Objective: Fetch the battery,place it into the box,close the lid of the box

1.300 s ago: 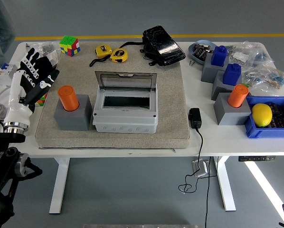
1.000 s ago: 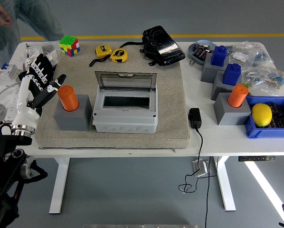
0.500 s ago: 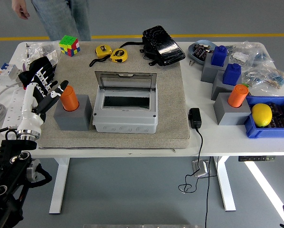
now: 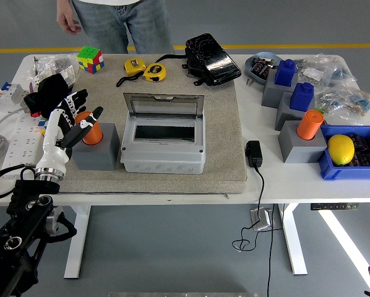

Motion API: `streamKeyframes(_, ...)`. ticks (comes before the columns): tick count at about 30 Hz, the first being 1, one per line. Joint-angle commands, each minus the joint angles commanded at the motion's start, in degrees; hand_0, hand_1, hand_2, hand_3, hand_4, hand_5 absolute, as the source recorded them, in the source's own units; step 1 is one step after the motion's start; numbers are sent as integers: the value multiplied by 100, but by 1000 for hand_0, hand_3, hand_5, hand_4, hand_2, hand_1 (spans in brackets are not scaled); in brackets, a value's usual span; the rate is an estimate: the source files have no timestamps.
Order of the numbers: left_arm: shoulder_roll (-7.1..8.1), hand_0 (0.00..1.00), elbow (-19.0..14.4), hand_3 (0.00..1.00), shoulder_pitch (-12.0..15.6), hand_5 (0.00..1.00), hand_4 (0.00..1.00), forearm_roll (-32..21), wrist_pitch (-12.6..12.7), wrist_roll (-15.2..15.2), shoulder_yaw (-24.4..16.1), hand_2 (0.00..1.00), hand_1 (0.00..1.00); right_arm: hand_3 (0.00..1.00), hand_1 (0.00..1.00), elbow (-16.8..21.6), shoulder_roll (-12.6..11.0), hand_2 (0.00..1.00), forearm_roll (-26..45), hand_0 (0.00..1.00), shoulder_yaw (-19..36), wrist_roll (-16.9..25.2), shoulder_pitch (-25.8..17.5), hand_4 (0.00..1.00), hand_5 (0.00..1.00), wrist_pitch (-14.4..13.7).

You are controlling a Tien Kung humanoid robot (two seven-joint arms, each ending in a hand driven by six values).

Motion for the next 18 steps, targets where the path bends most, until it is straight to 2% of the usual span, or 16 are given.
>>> streamKeyframes(1,-5,891,11,823,-12,432,998,0,0,0,4,852,897,798,783,0,2,764,-9,841,6,-3,-1,998,998,1)
streamKeyframes(2,-11,852,24,918,-25,432,998,4,4,-1,6,895,900,798,783,0,4,764,-17,841,12,-5,-2,998,998,1)
streamKeyframes(13,-55,826,25,946,-100,424,998,92,51,41,109,904,902,798,783,0,1,764,-11,840,28,2,21,998,998,-6)
streamKeyframes(14,-51,773,6,946,-96,219,998,117,73,51,113,886,881,798,783,0,2,764,-10,841,29,1,19,998,998,-5)
streamKeyframes(18,-51,773,-32,946,-101,219,998,203,160,79,102,886,881,798,783,0,3,764,-13,841,31,-1,13,998,998,-2)
